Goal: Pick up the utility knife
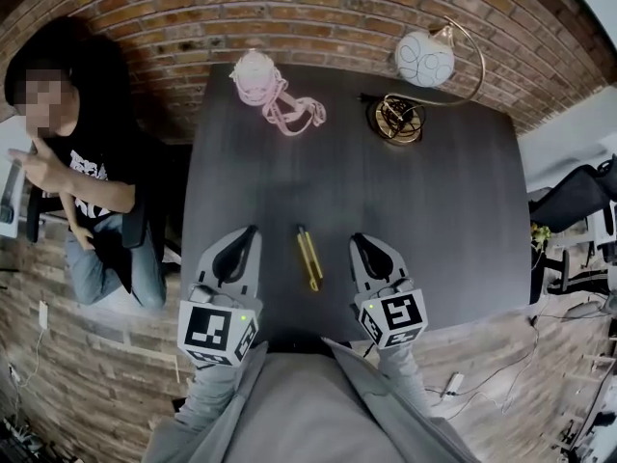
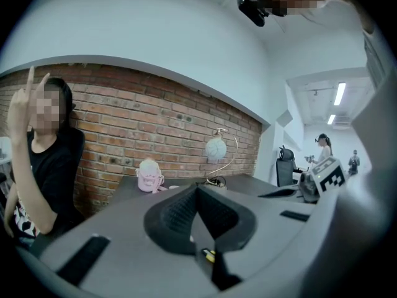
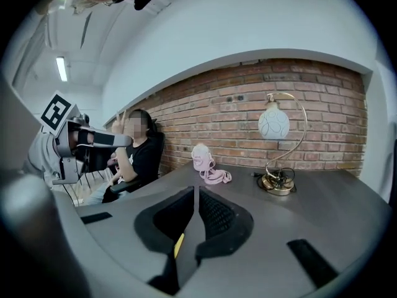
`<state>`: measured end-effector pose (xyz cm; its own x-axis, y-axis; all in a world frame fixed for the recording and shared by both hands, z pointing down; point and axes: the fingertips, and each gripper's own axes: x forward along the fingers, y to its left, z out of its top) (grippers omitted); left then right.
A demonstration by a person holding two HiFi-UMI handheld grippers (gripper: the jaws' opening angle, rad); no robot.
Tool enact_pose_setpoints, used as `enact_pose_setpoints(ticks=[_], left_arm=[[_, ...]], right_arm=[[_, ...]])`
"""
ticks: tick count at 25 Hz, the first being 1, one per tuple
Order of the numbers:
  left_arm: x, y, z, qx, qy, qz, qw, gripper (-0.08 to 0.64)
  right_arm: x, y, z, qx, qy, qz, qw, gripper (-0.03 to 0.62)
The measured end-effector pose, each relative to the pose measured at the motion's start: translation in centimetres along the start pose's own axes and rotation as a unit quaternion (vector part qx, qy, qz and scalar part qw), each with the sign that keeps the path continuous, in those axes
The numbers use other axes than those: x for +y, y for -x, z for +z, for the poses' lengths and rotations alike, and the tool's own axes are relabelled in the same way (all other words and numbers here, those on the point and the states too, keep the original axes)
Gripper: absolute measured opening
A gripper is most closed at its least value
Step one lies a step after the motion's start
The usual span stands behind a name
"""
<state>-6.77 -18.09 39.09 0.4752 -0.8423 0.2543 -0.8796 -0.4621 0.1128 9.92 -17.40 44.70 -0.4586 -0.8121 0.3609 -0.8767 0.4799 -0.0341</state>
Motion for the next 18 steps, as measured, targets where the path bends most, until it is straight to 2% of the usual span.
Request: enact_pose_setpoints(ticks=[10,15,17,18], left_arm=[[0.7,-0.4,-1.3,0.009,0.012,0.004,0.9999,0.018],[0.7,-0.6,-2.2,0.019,0.014,0.003,0.9997,0.018],[0.8,-0.7,-2.3,0.02,0.016,0.001,0.9997,0.018],[0.8,-0.7,-2.4,0.021,0.017,0.001,0.9996,0.02]], right_arm=[[1.3,-2.5,-4.3,0.048,-0.012,0.01,0.999,0.021],[2.5,-3.8,-7.2,0.086,-0.019,0.028,0.996,0.026],[3.1,-4.4,-8.6,0.108,-0.026,0.038,0.993,0.096],[3.3,-4.7,-9.2,0.117,-0.028,0.041,0.992,0.111]])
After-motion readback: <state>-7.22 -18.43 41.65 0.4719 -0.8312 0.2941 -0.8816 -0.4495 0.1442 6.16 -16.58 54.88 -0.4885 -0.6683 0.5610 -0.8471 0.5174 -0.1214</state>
